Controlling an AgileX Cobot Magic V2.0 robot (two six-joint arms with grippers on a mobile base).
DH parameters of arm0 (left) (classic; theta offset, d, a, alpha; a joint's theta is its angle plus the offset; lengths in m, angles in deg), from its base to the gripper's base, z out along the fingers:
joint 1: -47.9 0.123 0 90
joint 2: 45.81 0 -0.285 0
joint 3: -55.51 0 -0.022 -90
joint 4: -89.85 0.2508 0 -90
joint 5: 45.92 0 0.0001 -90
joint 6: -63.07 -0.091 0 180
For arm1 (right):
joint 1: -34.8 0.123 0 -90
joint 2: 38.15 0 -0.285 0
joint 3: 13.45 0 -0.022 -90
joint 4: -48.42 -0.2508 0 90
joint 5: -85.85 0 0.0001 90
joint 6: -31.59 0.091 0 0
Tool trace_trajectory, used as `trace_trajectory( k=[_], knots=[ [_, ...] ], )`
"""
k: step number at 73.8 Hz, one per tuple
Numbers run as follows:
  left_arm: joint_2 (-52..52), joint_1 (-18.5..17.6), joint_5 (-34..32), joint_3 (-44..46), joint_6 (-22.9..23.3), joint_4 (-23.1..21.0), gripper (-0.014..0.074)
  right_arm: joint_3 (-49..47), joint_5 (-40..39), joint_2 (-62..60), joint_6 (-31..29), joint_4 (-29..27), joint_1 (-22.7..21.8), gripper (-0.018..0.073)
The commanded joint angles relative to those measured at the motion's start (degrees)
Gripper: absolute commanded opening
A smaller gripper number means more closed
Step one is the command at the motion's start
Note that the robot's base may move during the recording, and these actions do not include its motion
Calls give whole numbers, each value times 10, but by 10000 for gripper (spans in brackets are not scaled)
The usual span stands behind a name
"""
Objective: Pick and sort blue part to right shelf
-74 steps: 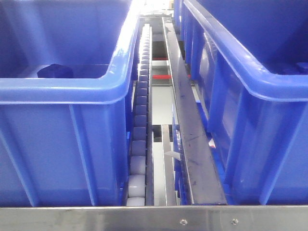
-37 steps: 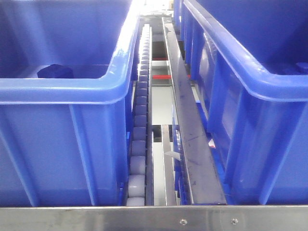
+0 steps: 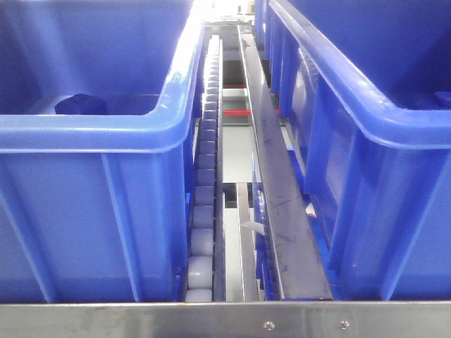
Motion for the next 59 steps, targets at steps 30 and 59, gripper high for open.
trace_trajectory(
  k=[30, 59],
  knots=[
    [57, 49, -90, -45, 0, -44, 125, -14, -52, 6, -3, 0, -3, 66],
    [220, 144, -252, -288, 0, -58, 125, -14, -52, 6, -3, 0, -3, 66]
  ],
)
